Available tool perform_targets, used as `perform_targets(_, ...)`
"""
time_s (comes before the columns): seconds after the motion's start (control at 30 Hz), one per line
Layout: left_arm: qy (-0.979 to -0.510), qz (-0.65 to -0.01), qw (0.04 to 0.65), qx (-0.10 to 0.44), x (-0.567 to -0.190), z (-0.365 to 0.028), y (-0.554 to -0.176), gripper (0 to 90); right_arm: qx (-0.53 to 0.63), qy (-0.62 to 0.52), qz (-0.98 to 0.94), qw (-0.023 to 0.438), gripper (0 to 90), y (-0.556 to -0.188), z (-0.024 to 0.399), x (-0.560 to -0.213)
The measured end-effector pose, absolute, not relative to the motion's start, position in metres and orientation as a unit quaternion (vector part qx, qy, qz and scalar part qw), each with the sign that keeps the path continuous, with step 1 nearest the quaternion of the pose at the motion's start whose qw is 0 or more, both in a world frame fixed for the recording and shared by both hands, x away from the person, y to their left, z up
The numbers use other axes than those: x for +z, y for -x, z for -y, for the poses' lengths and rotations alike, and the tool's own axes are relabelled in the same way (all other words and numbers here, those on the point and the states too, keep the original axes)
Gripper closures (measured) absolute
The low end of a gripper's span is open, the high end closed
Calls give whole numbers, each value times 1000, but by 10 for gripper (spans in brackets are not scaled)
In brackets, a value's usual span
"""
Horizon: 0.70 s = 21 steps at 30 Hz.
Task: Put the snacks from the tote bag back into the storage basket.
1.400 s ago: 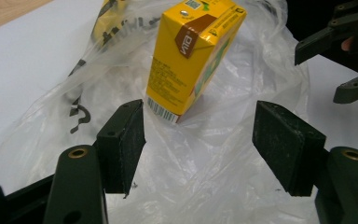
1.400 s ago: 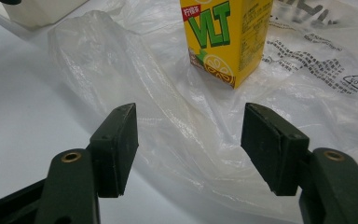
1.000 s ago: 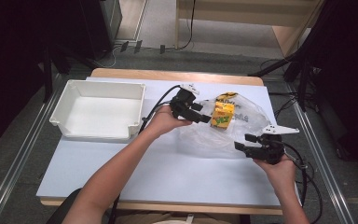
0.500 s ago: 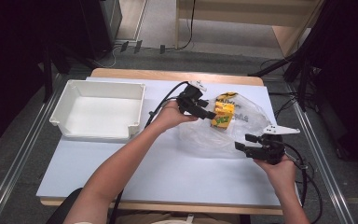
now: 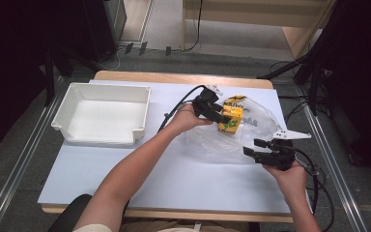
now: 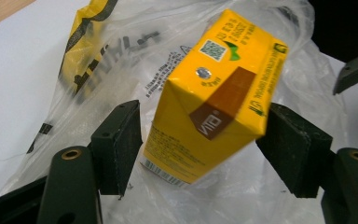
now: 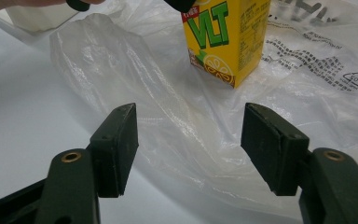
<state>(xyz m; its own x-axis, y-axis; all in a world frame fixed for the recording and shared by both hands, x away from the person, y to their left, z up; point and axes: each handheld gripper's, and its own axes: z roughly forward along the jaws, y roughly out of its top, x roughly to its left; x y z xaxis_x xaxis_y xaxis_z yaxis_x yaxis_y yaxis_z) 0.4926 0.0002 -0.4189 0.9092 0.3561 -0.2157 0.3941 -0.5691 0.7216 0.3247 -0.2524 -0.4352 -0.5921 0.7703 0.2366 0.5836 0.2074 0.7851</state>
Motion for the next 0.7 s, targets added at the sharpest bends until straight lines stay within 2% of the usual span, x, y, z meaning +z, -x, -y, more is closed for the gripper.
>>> perform_targets(0.57, -886, -189, 422, -32, -438, 25, -495, 330, 447, -442, -771, 100, 378, -327, 251, -437)
perform_targets(0.6, -887, -189, 421, -31, -438, 25, -494, 341, 447, -443, -771, 100, 378, -327, 251, -438)
perform_targets(0.7, -890, -190, 414, -14, -435, 25, -492, 453, 446, -444, -771, 100, 378, -327, 251, -438)
